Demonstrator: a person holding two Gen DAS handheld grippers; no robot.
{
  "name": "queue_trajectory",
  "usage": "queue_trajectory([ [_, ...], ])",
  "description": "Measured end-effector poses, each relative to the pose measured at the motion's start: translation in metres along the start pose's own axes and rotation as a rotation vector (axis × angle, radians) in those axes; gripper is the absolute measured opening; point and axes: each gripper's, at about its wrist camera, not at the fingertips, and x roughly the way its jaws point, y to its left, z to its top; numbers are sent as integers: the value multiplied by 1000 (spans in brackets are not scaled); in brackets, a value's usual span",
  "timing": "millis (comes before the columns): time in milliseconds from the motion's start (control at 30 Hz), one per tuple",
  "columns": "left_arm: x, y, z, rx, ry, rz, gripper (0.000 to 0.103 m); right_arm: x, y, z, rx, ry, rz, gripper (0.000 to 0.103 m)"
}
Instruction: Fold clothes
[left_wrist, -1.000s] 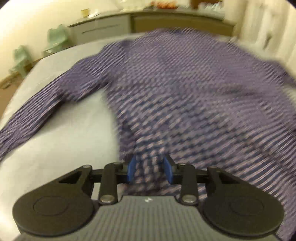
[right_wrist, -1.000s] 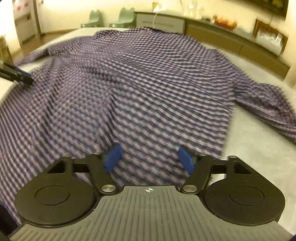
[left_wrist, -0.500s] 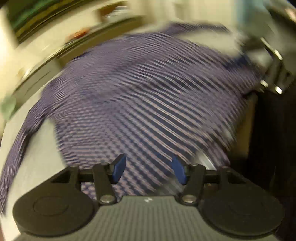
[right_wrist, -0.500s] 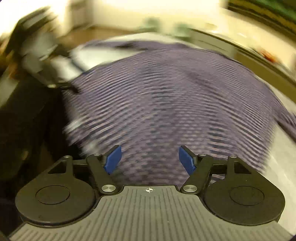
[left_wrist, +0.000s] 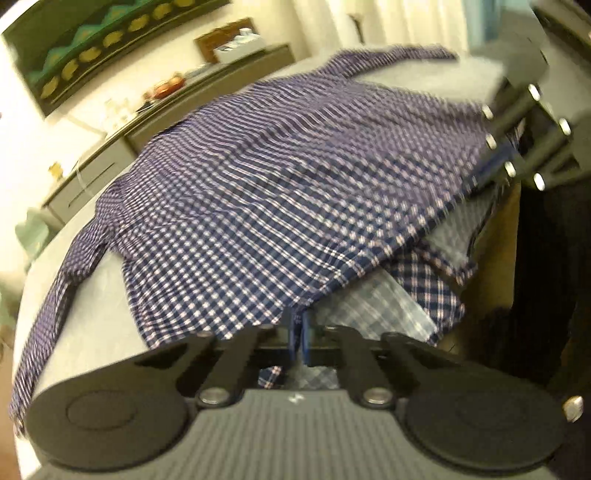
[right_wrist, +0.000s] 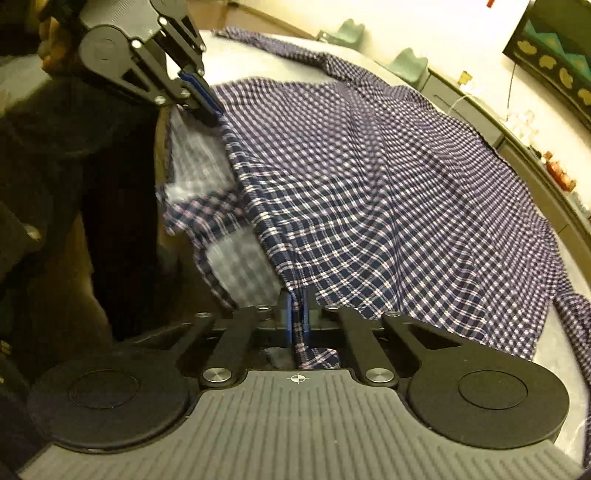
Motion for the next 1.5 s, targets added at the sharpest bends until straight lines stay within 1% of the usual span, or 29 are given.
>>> queue_trajectory([
  [100, -13, 16, -1, -68, -21, 21, 2, -17, 3, 7, 39, -41, 70, 0],
  [133, -14, 17, -2, -64, -9, 12, 2, -19, 6, 8, 46, -46, 95, 0],
  [167, -14, 18, -3, -52, 9, -4, 2, -24, 12, 8, 49, -41, 121, 0],
  [233, 0, 12, -6, 17, 82, -49, 2, -11, 20, 5, 34, 0, 149, 0],
  [333, 19, 1, -14, 93, 164, -22, 2, 16, 23, -4, 38, 69, 178, 0],
  [367, 24, -2, -16, 111, 189, -15, 2, 17, 23, -7, 50, 81, 193, 0],
  [400, 23, -1, -16, 116, 190, -26, 2, 17, 22, -8, 61, 84, 208, 0],
  [433, 18, 2, -13, 110, 164, -49, 5, 13, 19, -9, 75, 73, 223, 0],
  [467, 10, 6, -10, 99, 126, -72, 10, 5, 13, -9, 103, 55, 244, 1],
  [500, 1, 12, -5, 83, 85, -94, 13, -4, 4, -8, 134, 30, 252, 1],
  [567, -15, 27, 7, 31, 3, -118, 24, -25, -20, -6, 204, -43, 217, 2],
  [633, -15, 42, 20, -37, -51, -118, 33, -41, -53, -7, 300, -112, 155, 9],
  [700, -1, 54, 31, -96, -63, -83, 38, -45, -87, -10, 390, -139, 46, 28],
  [767, 29, 64, 39, -152, -29, -45, 39, -28, -118, -15, 471, -100, -95, 33],
  [833, 61, 73, 43, -193, 27, 5, 39, -6, -139, -23, 528, -26, -192, 33],
  [867, 75, 77, 44, -205, 54, 34, 38, 5, -146, -27, 551, 11, -221, 33],
  [933, 91, 85, 42, -229, 102, 74, 38, 21, -143, -31, 561, 50, -218, 33],
  [967, 92, 89, 33, -241, 134, 88, 39, 21, -136, -31, 555, 46, -197, 34],
  [1033, 91, 95, 19, -250, 202, 135, 40, 15, -117, -29, 527, 27, -143, 38],
  [1067, 87, 96, 14, -244, 219, 160, 40, 12, -105, -28, 505, 22, -114, 46],
  [1100, 83, 97, 9, -238, 236, 186, 40, 8, -94, -27, 474, 20, -91, 51],
  [1167, 76, 98, 1, -220, 267, 234, 39, 2, -77, -25, 426, 27, -30, 54],
  [1233, 70, 95, -2, -192, 291, 275, 35, -5, -72, -24, 410, 47, 31, 52],
  [1267, 65, 98, 1, -203, 280, 279, 35, -9, -76, -24, 424, 47, 45, 52],
  [1300, 56, 101, 7, -226, 250, 277, 35, -15, -84, -26, 449, 31, 36, 53],
  [1400, 40, 110, 39, -281, 114, 216, 37, -32, -133, -34, 569, -12, -80, 54],
  [1433, 39, 112, 51, -289, 75, 186, 42, -37, -154, -38, 623, -28, -127, 55],
  [1467, 42, 112, 62, -287, 49, 160, 45, -42, -175, -42, 678, -43, -174, 60],
  [1500, 47, 111, 73, -282, 29, 135, 45, -47, -196, -46, 733, -59, -222, 68],
])
